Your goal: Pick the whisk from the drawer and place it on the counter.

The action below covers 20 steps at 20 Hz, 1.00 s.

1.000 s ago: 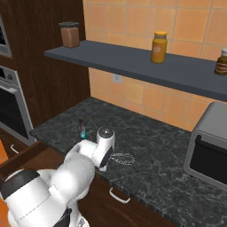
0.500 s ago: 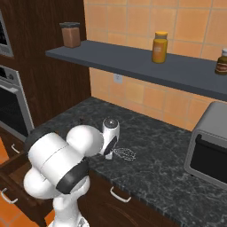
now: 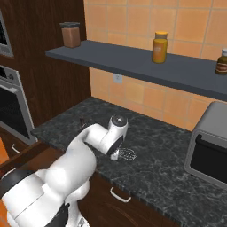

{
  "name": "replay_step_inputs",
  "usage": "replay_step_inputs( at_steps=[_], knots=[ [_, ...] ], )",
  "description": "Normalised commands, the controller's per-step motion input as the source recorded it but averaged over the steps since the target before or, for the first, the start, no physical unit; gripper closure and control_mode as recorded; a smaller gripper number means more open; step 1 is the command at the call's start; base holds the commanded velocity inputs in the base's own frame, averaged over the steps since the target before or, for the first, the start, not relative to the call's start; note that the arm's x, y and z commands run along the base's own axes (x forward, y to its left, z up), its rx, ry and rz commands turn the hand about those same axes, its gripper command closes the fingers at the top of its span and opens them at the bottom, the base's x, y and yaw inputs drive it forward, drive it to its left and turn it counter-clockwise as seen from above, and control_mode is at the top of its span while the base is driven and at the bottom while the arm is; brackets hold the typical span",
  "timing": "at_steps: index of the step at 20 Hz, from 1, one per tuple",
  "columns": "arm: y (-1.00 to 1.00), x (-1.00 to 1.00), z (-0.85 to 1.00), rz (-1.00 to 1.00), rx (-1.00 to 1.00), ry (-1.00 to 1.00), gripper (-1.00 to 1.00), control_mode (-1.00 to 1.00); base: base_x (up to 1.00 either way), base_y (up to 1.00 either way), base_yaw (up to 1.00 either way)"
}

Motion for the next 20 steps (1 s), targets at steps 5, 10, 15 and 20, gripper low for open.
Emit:
replay_step_inputs(
  at_steps=[5,10,15,20],
  knots=[
    [0.01,-0.71,0.55,0.01,0.0,-0.08,-1.0,-1.0,0.0,0.0,0.0],
    [0.16,-0.44,0.67,0.05,-0.01,-0.03,-1.0,-1.0,0.0,0.0,0.0],
    [0.13,-0.24,0.7,0.02,-0.01,0.0,-1.0,-1.0,0.0,0.0,0.0],
    [0.22,0.0,0.46,0.0,-0.02,0.0,-1.0,-1.0,0.0,0.0,0.0]
  ],
)
